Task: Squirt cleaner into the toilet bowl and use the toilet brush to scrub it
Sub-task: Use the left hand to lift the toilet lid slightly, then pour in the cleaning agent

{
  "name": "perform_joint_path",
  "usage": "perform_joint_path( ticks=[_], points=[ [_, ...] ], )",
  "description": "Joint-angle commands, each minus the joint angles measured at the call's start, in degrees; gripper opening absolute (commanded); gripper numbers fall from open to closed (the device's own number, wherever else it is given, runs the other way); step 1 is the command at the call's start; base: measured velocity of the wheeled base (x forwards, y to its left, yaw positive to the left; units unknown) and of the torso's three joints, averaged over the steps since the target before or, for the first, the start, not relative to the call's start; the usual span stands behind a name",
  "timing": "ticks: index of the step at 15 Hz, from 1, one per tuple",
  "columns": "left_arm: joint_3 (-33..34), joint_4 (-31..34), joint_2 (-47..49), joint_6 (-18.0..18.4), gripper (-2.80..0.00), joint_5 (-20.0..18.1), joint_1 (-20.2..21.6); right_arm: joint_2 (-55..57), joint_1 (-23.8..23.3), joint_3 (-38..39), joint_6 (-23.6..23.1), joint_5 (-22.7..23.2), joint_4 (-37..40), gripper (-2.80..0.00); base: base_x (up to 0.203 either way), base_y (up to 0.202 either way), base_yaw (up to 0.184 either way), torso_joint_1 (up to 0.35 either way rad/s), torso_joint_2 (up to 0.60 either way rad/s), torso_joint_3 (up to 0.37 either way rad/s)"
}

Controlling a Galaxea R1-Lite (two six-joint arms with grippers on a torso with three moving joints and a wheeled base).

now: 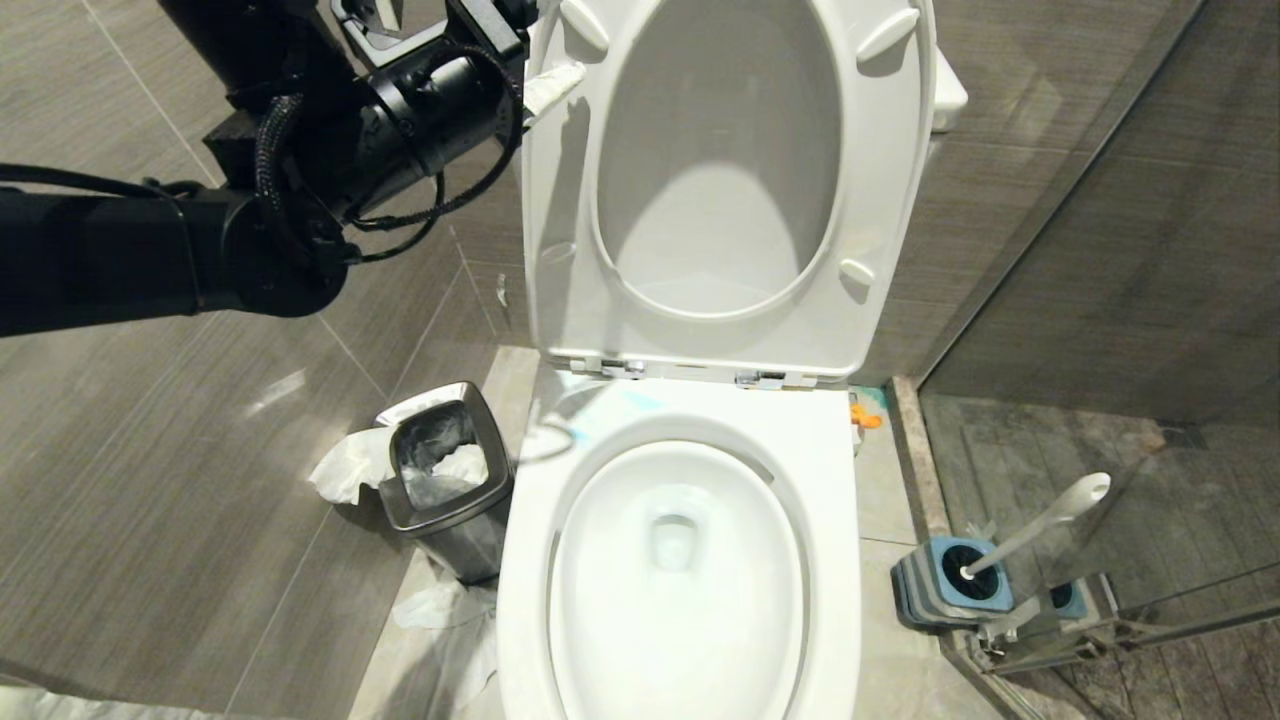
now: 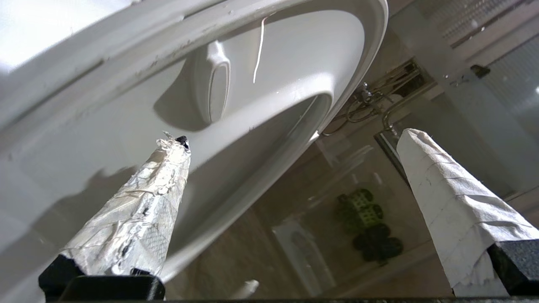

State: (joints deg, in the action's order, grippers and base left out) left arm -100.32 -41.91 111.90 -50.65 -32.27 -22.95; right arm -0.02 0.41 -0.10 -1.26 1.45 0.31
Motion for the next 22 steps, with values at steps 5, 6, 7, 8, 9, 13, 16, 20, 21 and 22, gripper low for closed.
perform_joint_path(
  ticks=[5,6,7,8,9,13,16,20,21,22],
  points=[
    [0.82,13.24,-6.25,-4.11,0.0,0.16,0.18,0.02,0.02,0.01,-0.06,0.04,0.03,-2.8,0.0,0.0,0.0,0.0,0.0,0.0],
    [0.82,15.8,-6.69,-2.6,0.0,0.18,0.62,0.02,0.02,0.01,-0.05,0.04,-0.05,-2.8,0.0,0.0,0.0,0.0,0.0,0.0],
    [0.82,19.45,-7.2,1.17,0.0,0.25,0.95,0.02,0.02,0.01,-0.06,0.04,0.04,-2.8,0.0,0.0,0.0,0.0,0.0,0.0],
    [0.78,22.52,-7.59,5.1,0.0,0.37,0.98,0.02,0.02,0.01,-0.06,0.04,0.03,-2.8,0.0,0.0,0.0,0.0,0.0,0.0],
    [0.75,24.91,-7.84,9.31,0.0,0.79,0.98,0.02,0.02,0.01,-0.06,0.04,0.01,-2.8,0.0,0.0,0.0,0.0,0.0,0.0],
    [0.65,31.55,-8.62,28.42,0.0,4.26,1.44,0.02,0.02,0.01,-0.06,0.04,0.04,-2.8,0.0,0.0,0.0,0.0,0.0,0.0],
    [0.5,34.7,-11.31,41.95,0.0,9.34,1.88,0.02,0.02,0.01,0.01,0.04,-0.05,-2.8,0.0,0.0,0.0,0.0,0.0,0.0],
    [0.56,38.13,-16.7,47.2,0.0,17.22,4.79,0.02,0.02,0.01,0.01,0.04,0.02,-2.8,0.0,0.0,0.0,0.0,0.0,0.0],
    [0.56,40.07,-18.47,47.62,0.0,17.37,6.82,0.02,0.02,0.01,-0.03,0.04,0.04,-2.8,0.0,0.0,0.0,0.0,0.0,0.0],
    [0.56,41.89,-20.31,47.77,0.0,17.17,8.96,0.02,0.02,0.01,-0.04,0.04,0.04,-2.8,0.0,0.0,0.0,0.0,0.0,0.0]
  ],
)
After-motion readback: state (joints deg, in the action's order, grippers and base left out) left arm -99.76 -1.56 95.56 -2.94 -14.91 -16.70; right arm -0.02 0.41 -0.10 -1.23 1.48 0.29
